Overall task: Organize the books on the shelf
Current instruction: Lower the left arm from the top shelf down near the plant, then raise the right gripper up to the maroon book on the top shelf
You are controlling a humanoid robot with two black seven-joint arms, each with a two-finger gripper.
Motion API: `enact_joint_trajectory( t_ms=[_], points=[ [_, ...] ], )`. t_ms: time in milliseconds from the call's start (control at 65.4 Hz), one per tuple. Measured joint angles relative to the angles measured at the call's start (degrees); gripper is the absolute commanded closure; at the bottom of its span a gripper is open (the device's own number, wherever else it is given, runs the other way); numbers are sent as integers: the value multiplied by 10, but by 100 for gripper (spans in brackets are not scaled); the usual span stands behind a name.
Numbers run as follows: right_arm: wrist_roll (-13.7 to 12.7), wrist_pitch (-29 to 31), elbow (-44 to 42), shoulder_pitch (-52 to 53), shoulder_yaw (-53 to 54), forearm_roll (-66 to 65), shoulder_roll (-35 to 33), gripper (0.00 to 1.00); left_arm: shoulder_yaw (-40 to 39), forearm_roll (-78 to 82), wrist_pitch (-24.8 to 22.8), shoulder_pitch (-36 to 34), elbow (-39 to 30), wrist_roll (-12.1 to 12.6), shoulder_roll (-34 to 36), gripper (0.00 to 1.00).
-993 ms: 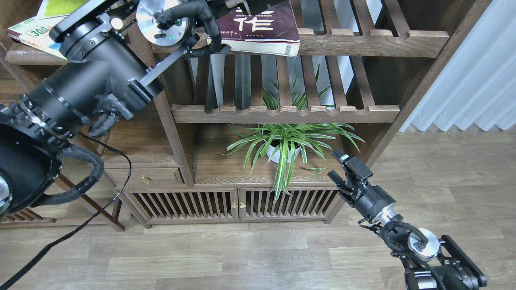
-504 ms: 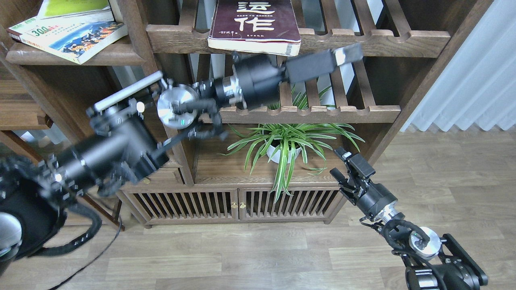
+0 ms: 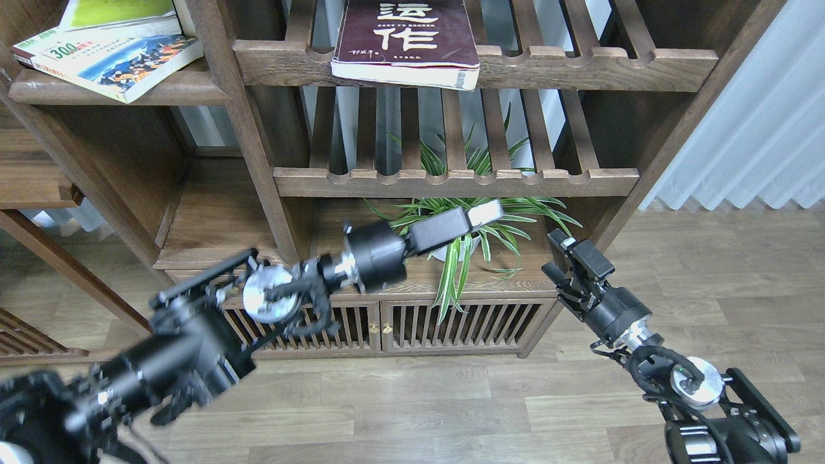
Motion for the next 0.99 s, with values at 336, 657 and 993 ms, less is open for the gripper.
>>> enact_joint_trajectory(
  t_ms=[336,657,993],
  points=[
    [0,34,111,-22,-22,2,-24,2,-44,4,0,113,13,0,24,0],
    [0,-59,158,9,-42,-2,-25,2,-67,5,0,163,24,0,66,0],
    [0,-228,209,79,-37,-2,-26,2,-73,5,0,183,28,0,87,0]
  ],
)
